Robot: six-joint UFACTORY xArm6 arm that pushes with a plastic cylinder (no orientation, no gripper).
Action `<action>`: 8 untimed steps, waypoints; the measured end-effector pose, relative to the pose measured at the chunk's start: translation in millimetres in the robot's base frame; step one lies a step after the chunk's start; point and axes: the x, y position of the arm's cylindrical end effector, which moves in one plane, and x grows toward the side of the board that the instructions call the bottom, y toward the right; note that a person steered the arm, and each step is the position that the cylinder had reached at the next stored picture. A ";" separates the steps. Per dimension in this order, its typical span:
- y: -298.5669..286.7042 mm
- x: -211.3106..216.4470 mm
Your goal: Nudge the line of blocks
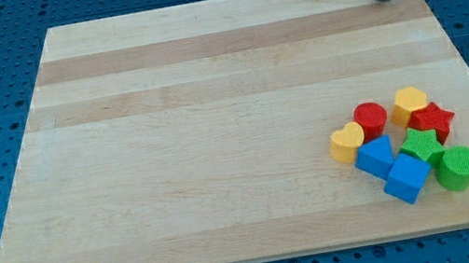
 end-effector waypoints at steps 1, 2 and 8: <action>25.9 36.3; -23.6 76.3; -172.2 225.1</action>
